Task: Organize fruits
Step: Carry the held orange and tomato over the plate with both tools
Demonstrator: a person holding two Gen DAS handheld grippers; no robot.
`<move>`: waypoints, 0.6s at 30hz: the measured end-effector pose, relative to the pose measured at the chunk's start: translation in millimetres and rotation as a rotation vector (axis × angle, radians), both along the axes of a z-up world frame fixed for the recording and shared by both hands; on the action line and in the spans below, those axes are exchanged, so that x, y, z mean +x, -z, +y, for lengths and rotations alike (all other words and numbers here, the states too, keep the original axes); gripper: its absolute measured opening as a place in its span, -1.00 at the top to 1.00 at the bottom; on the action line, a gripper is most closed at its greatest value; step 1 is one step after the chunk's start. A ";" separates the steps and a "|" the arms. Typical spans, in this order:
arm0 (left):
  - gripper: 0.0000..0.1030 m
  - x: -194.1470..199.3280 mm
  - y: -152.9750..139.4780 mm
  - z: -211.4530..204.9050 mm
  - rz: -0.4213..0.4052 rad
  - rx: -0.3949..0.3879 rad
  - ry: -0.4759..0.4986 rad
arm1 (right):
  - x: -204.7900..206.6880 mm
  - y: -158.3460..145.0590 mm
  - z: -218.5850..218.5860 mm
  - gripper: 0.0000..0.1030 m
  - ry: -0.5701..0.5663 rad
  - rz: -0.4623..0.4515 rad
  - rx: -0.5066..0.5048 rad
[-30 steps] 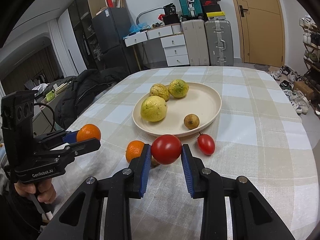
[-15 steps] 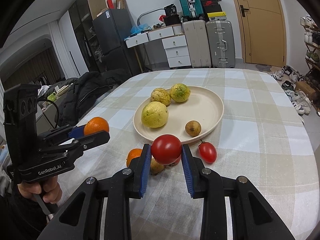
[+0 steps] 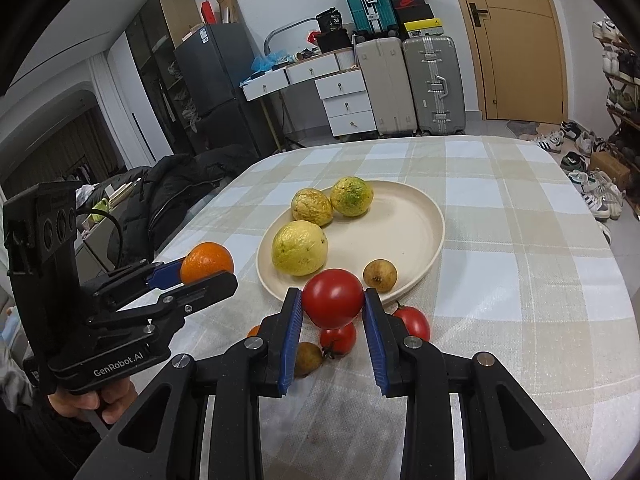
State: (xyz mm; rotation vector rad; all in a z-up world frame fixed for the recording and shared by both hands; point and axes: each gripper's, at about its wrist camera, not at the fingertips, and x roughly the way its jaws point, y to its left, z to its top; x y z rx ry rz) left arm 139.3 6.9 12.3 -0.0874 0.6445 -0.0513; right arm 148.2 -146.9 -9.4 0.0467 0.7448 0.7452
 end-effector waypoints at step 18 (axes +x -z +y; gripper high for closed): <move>0.26 40.1 21.1 1.1 0.046 0.018 -0.008 | 29.4 13.4 15.7 0.39 0.013 0.063 -0.022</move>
